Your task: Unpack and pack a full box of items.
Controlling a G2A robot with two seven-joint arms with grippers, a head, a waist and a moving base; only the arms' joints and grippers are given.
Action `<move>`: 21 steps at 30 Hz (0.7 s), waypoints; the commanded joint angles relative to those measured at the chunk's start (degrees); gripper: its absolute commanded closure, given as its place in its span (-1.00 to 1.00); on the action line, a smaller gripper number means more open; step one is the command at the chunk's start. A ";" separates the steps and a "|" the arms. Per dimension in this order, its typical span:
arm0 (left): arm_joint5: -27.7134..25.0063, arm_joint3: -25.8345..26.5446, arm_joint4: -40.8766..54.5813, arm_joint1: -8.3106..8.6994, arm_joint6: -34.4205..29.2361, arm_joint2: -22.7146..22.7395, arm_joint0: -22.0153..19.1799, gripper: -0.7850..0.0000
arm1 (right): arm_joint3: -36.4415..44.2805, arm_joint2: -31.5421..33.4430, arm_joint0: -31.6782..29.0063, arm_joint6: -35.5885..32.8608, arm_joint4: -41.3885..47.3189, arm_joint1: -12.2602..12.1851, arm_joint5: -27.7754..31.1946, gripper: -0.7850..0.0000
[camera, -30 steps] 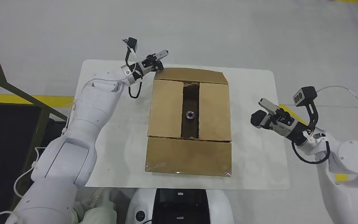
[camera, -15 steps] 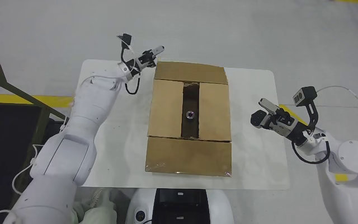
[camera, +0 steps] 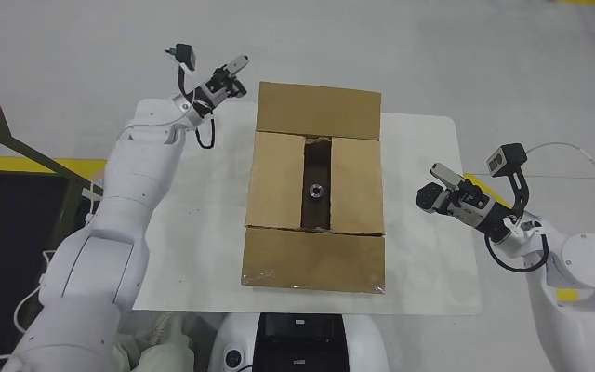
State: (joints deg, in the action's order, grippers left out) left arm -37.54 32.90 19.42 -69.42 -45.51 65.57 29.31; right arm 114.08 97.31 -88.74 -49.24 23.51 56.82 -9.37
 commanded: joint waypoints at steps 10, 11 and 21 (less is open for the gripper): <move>2.65 19.64 -0.74 6.10 -6.85 11.98 14.24 -1.00 | 0.00 0.00 0.00 0.00 0.00 0.00 0.00 -1.00; 2.86 21.74 -0.43 6.62 -7.85 13.36 15.87 -1.00 | 0.00 0.00 0.00 0.00 0.00 0.00 0.00 -1.00; 0.79 35.41 -1.58 10.26 -12.56 24.73 27.36 -1.00 | 0.00 0.00 0.00 0.00 0.00 0.00 0.00 -1.00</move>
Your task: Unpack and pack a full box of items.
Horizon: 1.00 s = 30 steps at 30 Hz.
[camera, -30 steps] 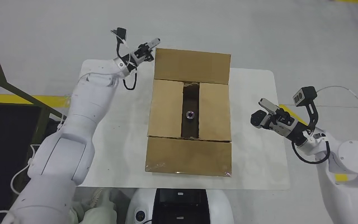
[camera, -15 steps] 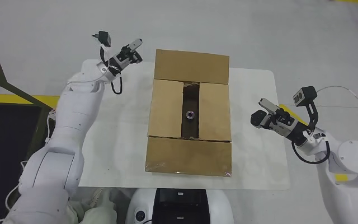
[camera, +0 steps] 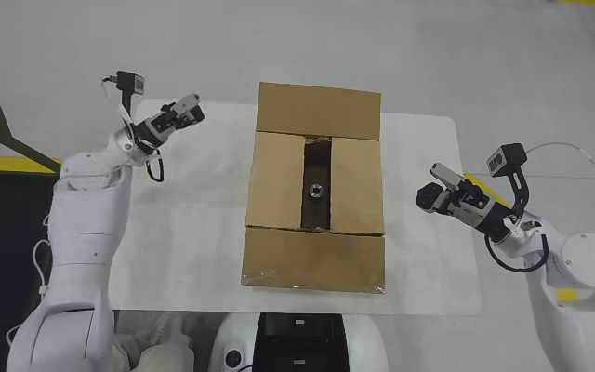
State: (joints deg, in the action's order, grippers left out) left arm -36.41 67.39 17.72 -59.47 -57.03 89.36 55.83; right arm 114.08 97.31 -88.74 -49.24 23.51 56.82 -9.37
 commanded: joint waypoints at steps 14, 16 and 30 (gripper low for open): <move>1.40 5.06 7.05 4.31 -12.26 7.11 2.98 -1.00 | 0.00 0.00 0.00 0.00 0.00 0.00 0.00 -1.00; 2.89 4.86 6.45 5.06 -13.75 7.40 2.49 -1.00 | 0.00 0.00 0.00 0.00 0.00 0.00 0.00 -1.00; 0.88 -0.08 7.04 8.55 -11.74 6.90 0.63 -1.00 | 0.00 0.00 0.00 0.00 0.00 0.00 0.00 -1.00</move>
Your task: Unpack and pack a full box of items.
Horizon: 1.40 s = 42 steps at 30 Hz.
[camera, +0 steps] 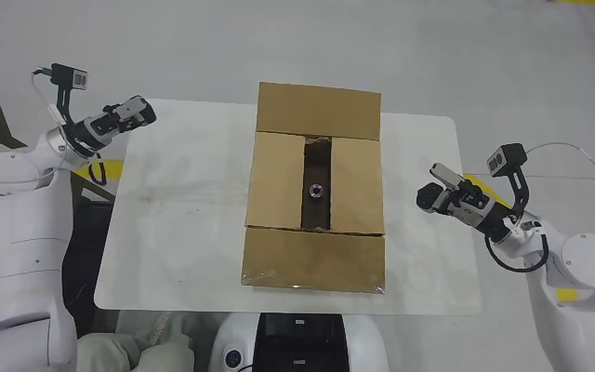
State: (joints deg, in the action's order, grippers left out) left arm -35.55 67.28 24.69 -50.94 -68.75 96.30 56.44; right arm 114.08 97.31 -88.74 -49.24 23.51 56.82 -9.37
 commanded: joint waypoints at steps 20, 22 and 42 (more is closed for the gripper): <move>0.02 0.03 0.07 0.03 -0.01 -0.04 0.02 -1.00 | 0.00 0.00 0.00 0.00 0.00 0.00 0.00 -1.00; 0.02 0.03 0.07 0.03 -0.01 -0.04 0.02 -1.00 | 0.00 0.00 0.00 0.00 0.00 0.00 0.00 -1.00; 0.02 0.03 0.07 0.03 -0.01 -0.04 0.02 -1.00 | 3.32 -14.32 6.75 2.81 -5.62 0.49 -5.78 -1.00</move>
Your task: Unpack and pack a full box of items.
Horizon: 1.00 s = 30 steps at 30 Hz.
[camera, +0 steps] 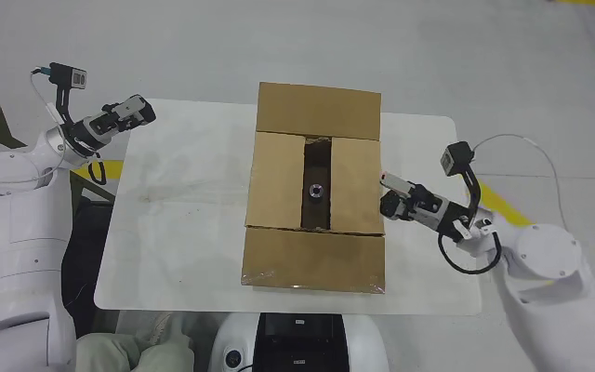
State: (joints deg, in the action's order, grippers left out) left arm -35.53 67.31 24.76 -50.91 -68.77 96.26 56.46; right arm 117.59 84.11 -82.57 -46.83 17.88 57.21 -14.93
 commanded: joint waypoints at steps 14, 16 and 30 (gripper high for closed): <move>0.00 0.00 0.00 0.00 0.00 0.00 0.00 -1.00 | -4.86 -17.16 14.14 1.16 -5.14 1.91 -4.98 -1.00; 0.00 0.00 0.00 0.00 0.00 0.00 0.00 -1.00 | -6.37 -19.22 15.57 1.18 -4.69 2.30 -5.74 -1.00; 0.00 0.00 0.00 0.00 0.00 0.00 0.00 -1.00 | -8.85 -21.44 17.50 2.39 -3.93 2.89 -6.69 -1.00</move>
State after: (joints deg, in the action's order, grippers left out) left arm -35.53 67.31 24.76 -50.91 -68.77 96.26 56.46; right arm 108.74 62.67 -65.08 -44.43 13.95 60.10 -21.62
